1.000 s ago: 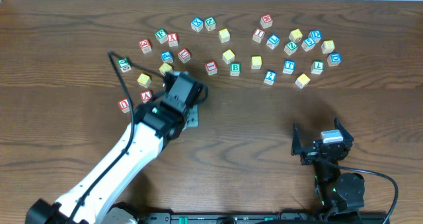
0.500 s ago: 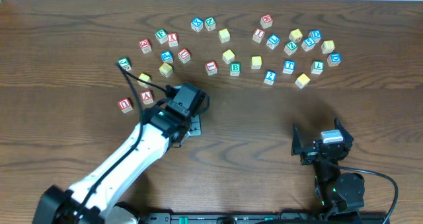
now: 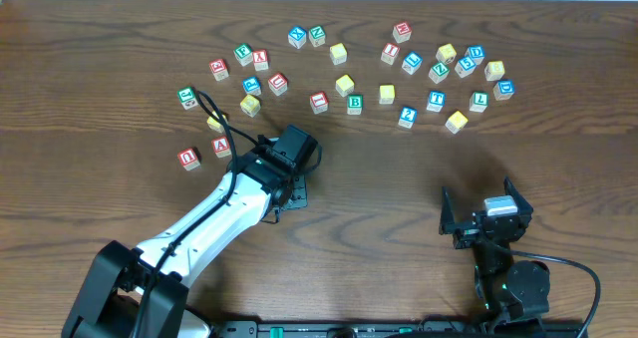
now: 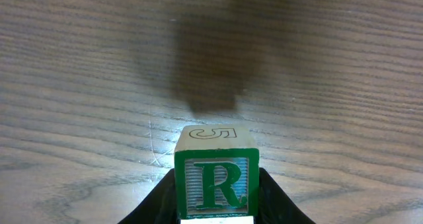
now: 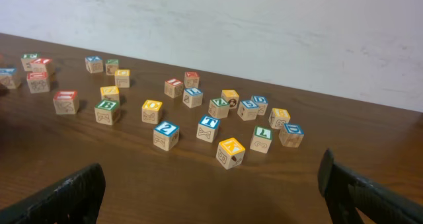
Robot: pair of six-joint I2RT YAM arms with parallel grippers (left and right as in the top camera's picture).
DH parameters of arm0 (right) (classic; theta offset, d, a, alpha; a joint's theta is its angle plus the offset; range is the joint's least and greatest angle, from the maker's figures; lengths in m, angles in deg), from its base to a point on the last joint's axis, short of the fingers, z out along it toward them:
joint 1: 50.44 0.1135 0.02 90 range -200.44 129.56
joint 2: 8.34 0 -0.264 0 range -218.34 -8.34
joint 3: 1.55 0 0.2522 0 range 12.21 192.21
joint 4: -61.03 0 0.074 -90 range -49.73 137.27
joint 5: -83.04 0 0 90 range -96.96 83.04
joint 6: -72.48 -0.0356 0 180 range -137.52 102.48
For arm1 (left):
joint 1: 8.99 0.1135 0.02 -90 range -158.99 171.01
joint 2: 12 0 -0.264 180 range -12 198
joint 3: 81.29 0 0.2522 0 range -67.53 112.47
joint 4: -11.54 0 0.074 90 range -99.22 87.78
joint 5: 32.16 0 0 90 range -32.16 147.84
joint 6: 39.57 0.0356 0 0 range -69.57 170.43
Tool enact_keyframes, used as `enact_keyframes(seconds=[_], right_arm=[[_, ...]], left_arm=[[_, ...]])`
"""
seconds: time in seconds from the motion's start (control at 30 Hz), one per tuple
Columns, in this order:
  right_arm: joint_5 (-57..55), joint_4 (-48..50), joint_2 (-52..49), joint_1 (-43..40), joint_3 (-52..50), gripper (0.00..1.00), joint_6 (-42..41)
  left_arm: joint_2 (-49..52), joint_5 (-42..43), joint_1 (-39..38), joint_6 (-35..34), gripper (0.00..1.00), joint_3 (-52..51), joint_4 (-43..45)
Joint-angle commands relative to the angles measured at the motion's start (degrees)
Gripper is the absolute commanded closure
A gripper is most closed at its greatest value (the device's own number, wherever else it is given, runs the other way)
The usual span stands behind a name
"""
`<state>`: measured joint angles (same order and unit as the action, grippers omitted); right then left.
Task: Spell out ROBOT
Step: 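Lower the green R block onto the open table area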
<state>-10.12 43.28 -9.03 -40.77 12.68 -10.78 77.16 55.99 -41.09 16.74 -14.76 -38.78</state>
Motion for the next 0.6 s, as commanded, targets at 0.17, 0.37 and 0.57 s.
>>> enact_keyframes(seconds=[0.17, 0.37, 0.57], right_arm=[[0.3, -0.1, 0.3, -0.6, -0.2, 0.01, 0.6], [0.3, -0.1, 0.3, -0.6, -0.2, 0.01, 0.6], [0.3, -0.1, 0.3, -0.6, -0.2, 0.01, 0.6]], left_arm=[[0.3, -0.7, -0.1, -0.7, 0.91, -0.4, 0.0], [0.3, -1.2, -0.1, -0.7, 0.91, -0.4, 0.0], [0.3, -2.2, -0.1, -0.7, 0.91, -0.4, 0.3]])
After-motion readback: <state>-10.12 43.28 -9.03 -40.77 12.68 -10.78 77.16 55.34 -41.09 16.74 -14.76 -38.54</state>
